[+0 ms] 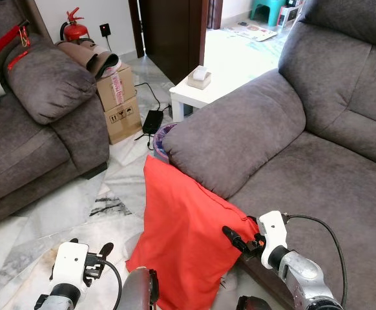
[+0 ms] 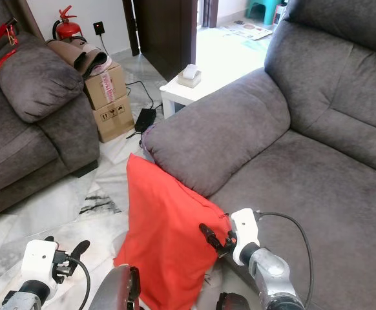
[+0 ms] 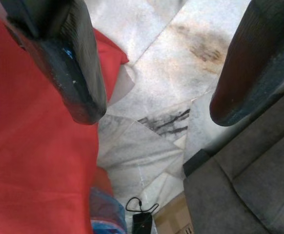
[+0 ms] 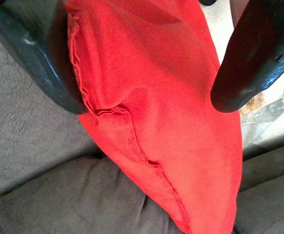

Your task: Move the pillow to the sofa from floor

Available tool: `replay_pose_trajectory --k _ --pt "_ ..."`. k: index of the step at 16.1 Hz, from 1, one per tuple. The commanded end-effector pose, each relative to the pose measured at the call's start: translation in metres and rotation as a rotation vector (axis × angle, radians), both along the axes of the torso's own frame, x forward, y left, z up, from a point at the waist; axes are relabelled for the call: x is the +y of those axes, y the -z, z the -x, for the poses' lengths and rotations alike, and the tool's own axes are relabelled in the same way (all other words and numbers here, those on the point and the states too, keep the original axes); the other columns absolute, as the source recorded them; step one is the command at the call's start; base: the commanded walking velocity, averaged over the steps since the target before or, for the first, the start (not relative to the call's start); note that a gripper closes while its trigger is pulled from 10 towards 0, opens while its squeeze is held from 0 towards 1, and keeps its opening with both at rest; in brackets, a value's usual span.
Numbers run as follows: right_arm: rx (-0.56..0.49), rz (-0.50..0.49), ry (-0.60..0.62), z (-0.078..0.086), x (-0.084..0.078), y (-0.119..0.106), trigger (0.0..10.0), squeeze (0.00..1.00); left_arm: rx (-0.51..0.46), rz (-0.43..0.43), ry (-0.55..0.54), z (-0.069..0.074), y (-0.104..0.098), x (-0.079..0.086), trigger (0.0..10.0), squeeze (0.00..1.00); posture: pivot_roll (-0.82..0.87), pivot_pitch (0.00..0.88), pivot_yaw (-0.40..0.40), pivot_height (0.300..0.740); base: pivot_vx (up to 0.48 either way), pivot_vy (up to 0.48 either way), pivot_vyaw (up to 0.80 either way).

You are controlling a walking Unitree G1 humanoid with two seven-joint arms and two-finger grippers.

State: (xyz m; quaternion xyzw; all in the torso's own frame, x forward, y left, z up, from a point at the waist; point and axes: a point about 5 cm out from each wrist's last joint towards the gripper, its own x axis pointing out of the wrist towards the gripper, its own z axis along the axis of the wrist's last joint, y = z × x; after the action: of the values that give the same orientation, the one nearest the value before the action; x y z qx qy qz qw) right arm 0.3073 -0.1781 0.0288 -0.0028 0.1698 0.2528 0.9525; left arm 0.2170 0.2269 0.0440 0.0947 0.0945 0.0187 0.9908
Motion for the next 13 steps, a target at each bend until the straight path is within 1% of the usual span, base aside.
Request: replay_pose_trajectory --k 1,4,5,7,8,9,13 --pt "0.007 0.022 0.011 0.001 0.002 0.003 10.0 0.00 0.007 -0.001 -0.007 0.003 -0.001 0.005 10.0 0.00 0.18 0.151 0.051 0.594 0.000 0.000 0.00" --pt "-0.001 0.066 0.057 -0.002 0.003 0.003 10.0 0.00 0.008 -0.003 -0.003 0.003 -0.002 0.004 10.0 0.00 0.19 0.157 0.054 0.594 0.000 0.000 0.00" --pt "-0.004 0.057 0.073 -0.002 0.004 0.003 10.0 0.00 0.010 -0.003 -0.002 0.004 -0.002 0.004 10.0 0.00 0.19 0.157 0.054 0.594 0.000 0.000 0.00" --pt "0.006 0.027 0.083 -0.004 0.010 0.003 10.0 0.00 0.014 -0.005 -0.001 0.005 -0.003 0.005 10.0 0.00 0.20 0.162 0.057 0.594 0.000 0.000 0.00" --pt "0.016 0.047 0.048 -0.002 0.018 0.006 10.0 0.00 0.014 -0.007 -0.002 0.006 -0.004 0.005 10.0 0.00 0.21 0.166 0.059 0.594 0.000 0.000 0.00" --pt "0.015 0.057 0.033 -0.002 0.022 0.007 10.0 0.00 0.010 -0.006 -0.003 0.007 -0.006 0.006 10.0 0.00 0.22 0.169 0.060 0.594 0.000 0.000 0.00" --pt "0.021 0.054 0.082 -0.004 0.028 0.007 10.0 0.00 0.003 -0.010 -0.002 0.007 -0.011 0.006 10.0 0.00 0.23 0.175 0.065 0.594 0.000 0.000 0.00"
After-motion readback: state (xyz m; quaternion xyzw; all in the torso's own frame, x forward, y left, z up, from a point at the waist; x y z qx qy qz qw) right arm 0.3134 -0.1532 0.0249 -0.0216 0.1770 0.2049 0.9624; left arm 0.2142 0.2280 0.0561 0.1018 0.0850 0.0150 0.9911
